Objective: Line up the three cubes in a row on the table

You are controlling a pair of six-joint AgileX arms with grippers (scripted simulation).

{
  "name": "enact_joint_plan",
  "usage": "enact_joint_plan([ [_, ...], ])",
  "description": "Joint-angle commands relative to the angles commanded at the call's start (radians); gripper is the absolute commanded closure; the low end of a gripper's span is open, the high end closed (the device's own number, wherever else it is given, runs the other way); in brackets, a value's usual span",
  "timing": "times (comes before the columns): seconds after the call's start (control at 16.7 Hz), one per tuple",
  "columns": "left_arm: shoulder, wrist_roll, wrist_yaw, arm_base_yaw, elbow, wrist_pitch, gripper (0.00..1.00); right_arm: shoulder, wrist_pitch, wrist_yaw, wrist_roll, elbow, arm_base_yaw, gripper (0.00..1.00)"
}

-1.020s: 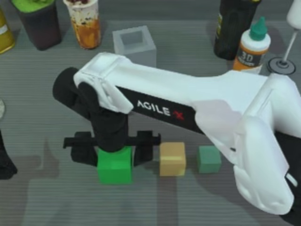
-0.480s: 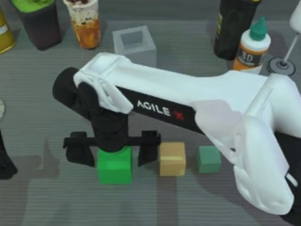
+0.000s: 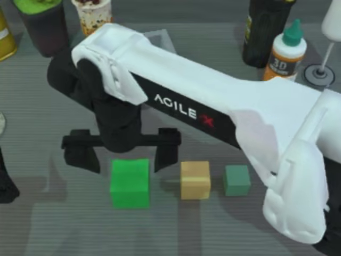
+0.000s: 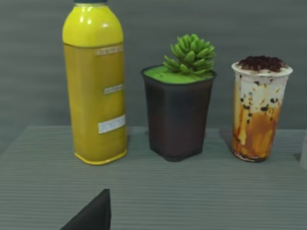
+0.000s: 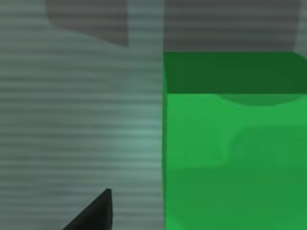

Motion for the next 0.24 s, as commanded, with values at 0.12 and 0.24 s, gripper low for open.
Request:
enact_joint_plan([
  [0.12, 0.000, 0.000, 0.000, 0.000, 0.000, 0.000, 0.00, 0.002, -0.054, 0.000, -0.002, 0.055, 0.001, 0.00],
  [0.24, 0.000, 0.000, 0.000, 0.000, 0.000, 0.000, 0.00, 0.002, -0.066, 0.000, -0.003, 0.069, 0.002, 0.00],
])
